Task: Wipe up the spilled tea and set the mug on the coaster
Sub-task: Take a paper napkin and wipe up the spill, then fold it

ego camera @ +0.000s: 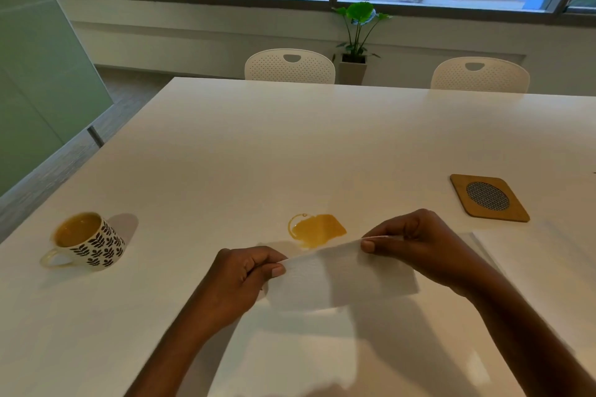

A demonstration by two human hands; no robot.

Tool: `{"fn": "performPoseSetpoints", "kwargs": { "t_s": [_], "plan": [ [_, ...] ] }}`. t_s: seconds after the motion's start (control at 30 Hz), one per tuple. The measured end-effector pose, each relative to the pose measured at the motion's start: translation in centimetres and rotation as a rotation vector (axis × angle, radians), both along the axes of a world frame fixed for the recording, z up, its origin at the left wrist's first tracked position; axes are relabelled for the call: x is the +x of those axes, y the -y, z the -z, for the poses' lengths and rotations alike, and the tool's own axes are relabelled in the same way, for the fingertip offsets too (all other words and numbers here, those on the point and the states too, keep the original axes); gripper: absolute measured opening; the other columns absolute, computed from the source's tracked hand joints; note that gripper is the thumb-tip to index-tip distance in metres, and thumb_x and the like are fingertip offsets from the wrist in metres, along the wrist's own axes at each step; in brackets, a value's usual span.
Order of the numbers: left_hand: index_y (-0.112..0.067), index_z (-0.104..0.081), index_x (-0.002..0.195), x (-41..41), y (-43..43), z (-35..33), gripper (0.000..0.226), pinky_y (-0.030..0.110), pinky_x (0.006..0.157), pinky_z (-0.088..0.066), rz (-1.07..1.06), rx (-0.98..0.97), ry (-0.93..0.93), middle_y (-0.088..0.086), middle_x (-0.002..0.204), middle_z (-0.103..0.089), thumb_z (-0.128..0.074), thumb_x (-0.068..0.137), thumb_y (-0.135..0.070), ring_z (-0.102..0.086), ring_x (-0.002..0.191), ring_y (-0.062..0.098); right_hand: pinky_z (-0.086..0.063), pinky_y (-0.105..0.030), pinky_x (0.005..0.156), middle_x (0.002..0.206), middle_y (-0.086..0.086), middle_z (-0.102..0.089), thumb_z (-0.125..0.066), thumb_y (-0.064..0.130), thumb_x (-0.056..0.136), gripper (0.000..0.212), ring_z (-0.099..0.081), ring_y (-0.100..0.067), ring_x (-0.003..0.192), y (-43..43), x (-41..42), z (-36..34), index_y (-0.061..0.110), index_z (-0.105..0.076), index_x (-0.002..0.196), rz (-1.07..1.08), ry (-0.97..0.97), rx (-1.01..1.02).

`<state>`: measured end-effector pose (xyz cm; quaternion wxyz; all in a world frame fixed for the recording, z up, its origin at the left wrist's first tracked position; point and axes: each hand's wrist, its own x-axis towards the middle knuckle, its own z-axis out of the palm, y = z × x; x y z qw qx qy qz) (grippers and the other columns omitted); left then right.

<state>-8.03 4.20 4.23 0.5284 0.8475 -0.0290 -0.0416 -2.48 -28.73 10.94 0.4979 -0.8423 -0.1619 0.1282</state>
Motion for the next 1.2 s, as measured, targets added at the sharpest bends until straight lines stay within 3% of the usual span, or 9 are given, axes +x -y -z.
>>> {"fn": "performPoseSetpoints", "kwargs": {
  "t_s": [0.2,0.37,0.57,0.67,0.77,0.87,0.93,1.03,1.2],
  "plan": [
    [-0.036,-0.089,0.097,-0.2,-0.7,-0.2,0.030,0.047,0.082,-0.068,-0.014,-0.054,-0.045,-0.006,0.094,-0.086,-0.073,0.104,-0.010,-0.081,0.088,0.028,-0.065,-0.029,0.085,0.099,-0.008,-0.085,-0.080,0.037,0.086,0.025,-0.081,-0.023,0.096,1.2,-0.3,0.2,0.020,-0.089,0.101,0.060,-0.098,0.217],
    [-0.022,-0.090,0.102,-0.7,0.1,-0.9,0.027,0.024,0.075,-0.064,0.041,-0.264,-0.165,0.003,0.098,-0.086,-0.069,0.106,-0.007,-0.082,0.088,0.014,-0.059,-0.034,0.075,0.099,-0.008,-0.077,-0.080,0.045,0.088,0.032,-0.072,-0.022,0.088,1.2,-0.8,1.3,0.014,-0.082,0.095,0.199,-0.276,0.458],
    [-0.023,-0.086,0.114,-0.1,1.4,-2.0,0.021,0.027,0.098,-0.058,0.218,-0.288,-0.320,0.000,0.113,-0.086,-0.077,0.100,-0.035,-0.081,0.109,0.018,-0.057,-0.044,0.075,0.098,-0.010,-0.076,-0.079,0.048,0.092,0.037,-0.072,-0.029,0.085,0.0,-1.0,1.3,0.011,-0.077,0.098,0.211,-0.313,0.441],
    [-0.018,-0.087,0.110,0.6,4.2,-2.3,0.017,0.024,0.094,-0.056,0.204,-0.288,-0.261,0.000,0.104,-0.086,-0.076,0.104,-0.030,-0.075,0.098,0.006,-0.058,-0.044,0.074,0.096,-0.014,-0.077,-0.078,0.045,0.090,0.036,-0.072,-0.030,0.083,-1.2,-0.8,0.9,0.009,-0.079,0.098,0.191,-0.297,0.387],
    [-0.013,-0.087,0.108,0.9,6.0,-2.1,0.020,0.032,0.092,-0.057,0.089,-0.389,-0.227,0.012,0.109,-0.086,-0.071,0.107,-0.025,-0.076,0.096,0.016,-0.062,-0.040,0.075,0.108,-0.013,-0.076,-0.071,0.047,0.094,0.040,-0.072,-0.027,0.094,-1.7,-0.6,0.9,0.013,-0.081,0.112,0.318,-0.327,0.697],
    [-0.008,-0.085,0.109,0.9,7.1,-1.8,0.021,0.027,0.079,-0.062,-0.055,-0.651,-0.269,0.010,0.106,-0.087,-0.067,0.108,-0.019,-0.080,0.090,0.018,-0.057,-0.053,0.106,0.135,-0.021,-0.070,-0.060,0.059,0.101,0.069,-0.065,-0.038,0.124,-2.4,-1.3,2.6,0.004,-0.065,0.143,0.329,-0.523,1.095],
    [-0.006,-0.083,0.112,0.8,8.2,-1.2,0.021,0.030,0.083,-0.067,-0.170,-0.752,-0.281,0.014,0.111,-0.087,-0.066,0.108,-0.018,-0.083,0.097,0.025,-0.052,-0.055,0.113,0.142,-0.026,-0.065,-0.060,0.063,0.099,0.079,-0.061,-0.042,0.132,-3.8,-2.7,4.1,0.002,-0.057,0.150,0.218,-0.603,1.204],
    [-0.006,-0.082,0.114,0.8,9.5,0.2,0.022,0.057,0.109,-0.061,-0.325,-0.758,-0.274,0.020,0.115,-0.085,-0.066,0.109,-0.019,-0.077,0.117,0.045,-0.064,-0.046,0.093,0.136,-0.020,-0.072,-0.067,0.052,0.099,0.060,-0.073,-0.038,0.119,-5.5,-4.8,6.0,0.013,-0.066,0.144,0.207,-0.500,1.004],
    [-0.017,-0.085,0.105,0.3,11.2,2.4,0.021,0.061,0.099,-0.065,-0.392,-0.693,-0.250,0.013,0.104,-0.087,-0.069,0.109,-0.030,-0.083,0.104,0.037,-0.067,-0.047,0.082,0.128,-0.019,-0.077,-0.067,0.018,0.103,0.028,-0.078,-0.040,0.110,-6.6,-5.2,7.2,0.026,-0.076,0.128,0.404,-0.385,0.917]
  ]
}}
